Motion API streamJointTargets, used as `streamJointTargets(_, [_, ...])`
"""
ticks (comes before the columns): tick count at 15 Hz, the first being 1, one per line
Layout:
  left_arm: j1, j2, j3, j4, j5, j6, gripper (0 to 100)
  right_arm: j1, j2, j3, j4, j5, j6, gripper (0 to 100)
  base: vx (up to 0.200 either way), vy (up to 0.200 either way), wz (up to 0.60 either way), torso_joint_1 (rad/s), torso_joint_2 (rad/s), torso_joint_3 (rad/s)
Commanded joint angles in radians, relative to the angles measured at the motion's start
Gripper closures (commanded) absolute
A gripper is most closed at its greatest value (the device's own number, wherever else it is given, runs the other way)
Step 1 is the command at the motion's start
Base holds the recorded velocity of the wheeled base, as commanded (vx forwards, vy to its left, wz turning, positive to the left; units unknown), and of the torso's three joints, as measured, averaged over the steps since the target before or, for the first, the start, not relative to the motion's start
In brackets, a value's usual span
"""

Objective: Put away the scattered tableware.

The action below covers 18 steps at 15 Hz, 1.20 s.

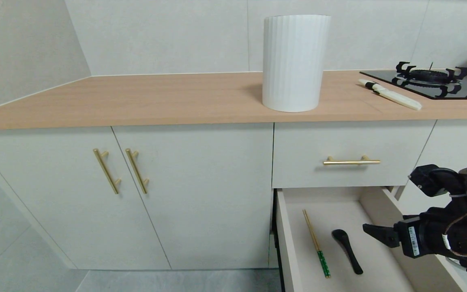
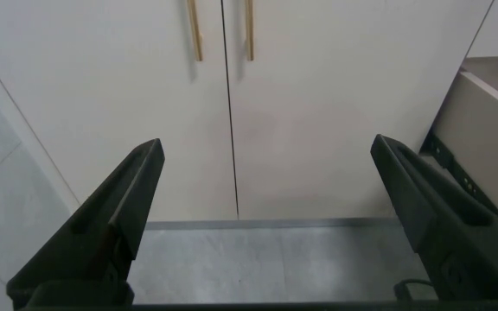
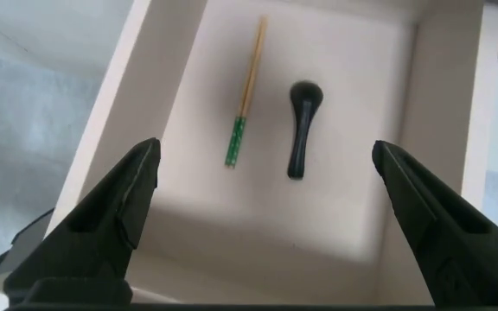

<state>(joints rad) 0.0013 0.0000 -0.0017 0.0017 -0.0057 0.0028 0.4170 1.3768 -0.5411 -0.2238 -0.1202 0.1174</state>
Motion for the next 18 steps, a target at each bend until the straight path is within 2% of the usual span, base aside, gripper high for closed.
streamJointTargets(1, [0.0,0.0,0.0,0.0,0.0,0.0,0,0.0,-0.01,0.003,0.0,0.002,-0.001,0,-0.2,0.0,0.0,0.012,0.0,-0.007])
streamJointTargets(8, [0.0,0.0,0.0,0.0,0.0,-0.001,0,0.0,-0.013,0.009,0.038,0.013,-0.018,0,-0.2,0.0,0.0,0.0,0.0,0.004])
streamJointTargets(11, [0.0,0.0,0.0,0.0,0.0,-0.001,0,0.0,-0.005,0.03,0.047,0.083,-0.032,0,0.0,0.0,0.0,0.0,0.0,0.0])
streamJointTargets(18, [0.0,0.0,0.0,0.0,0.0,-0.001,0,0.002,0.057,0.053,0.23,0.295,-0.139,0,0.0,0.0,0.0,0.0,0.0,0.0])
